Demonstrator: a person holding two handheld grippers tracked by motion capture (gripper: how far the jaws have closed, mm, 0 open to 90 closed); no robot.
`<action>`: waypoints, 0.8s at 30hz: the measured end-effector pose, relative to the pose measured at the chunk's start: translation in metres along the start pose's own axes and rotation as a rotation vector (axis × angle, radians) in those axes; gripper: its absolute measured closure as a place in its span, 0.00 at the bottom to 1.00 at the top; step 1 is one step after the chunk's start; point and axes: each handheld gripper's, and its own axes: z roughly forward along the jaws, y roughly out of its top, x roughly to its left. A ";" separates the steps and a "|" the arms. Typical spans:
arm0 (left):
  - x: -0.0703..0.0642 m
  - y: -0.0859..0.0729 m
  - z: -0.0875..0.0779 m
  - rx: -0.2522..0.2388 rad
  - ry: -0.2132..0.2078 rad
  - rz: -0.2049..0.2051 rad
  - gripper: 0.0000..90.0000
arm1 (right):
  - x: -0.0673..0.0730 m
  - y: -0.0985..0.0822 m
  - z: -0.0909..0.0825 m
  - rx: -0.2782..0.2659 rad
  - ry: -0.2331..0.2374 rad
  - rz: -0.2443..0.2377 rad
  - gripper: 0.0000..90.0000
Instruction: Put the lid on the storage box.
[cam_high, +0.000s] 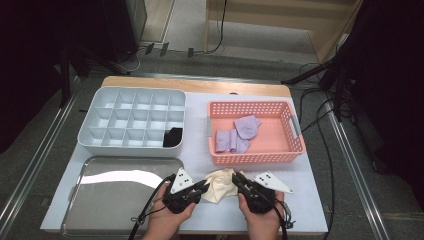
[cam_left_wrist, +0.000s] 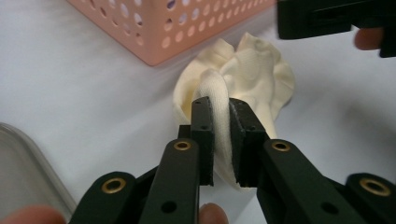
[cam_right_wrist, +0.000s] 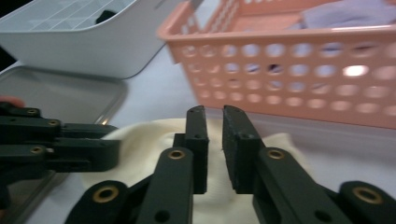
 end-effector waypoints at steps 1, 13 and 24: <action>0.000 0.000 0.000 0.003 0.002 0.004 0.92 | 0.004 0.001 0.005 0.008 0.013 -0.008 0.93; 0.004 -0.002 -0.002 0.025 0.020 -0.022 0.91 | 0.014 0.001 0.038 0.079 0.022 -0.002 0.94; 0.007 -0.002 -0.003 0.022 0.023 -0.032 0.88 | -0.001 -0.032 0.000 0.148 0.031 -0.023 0.95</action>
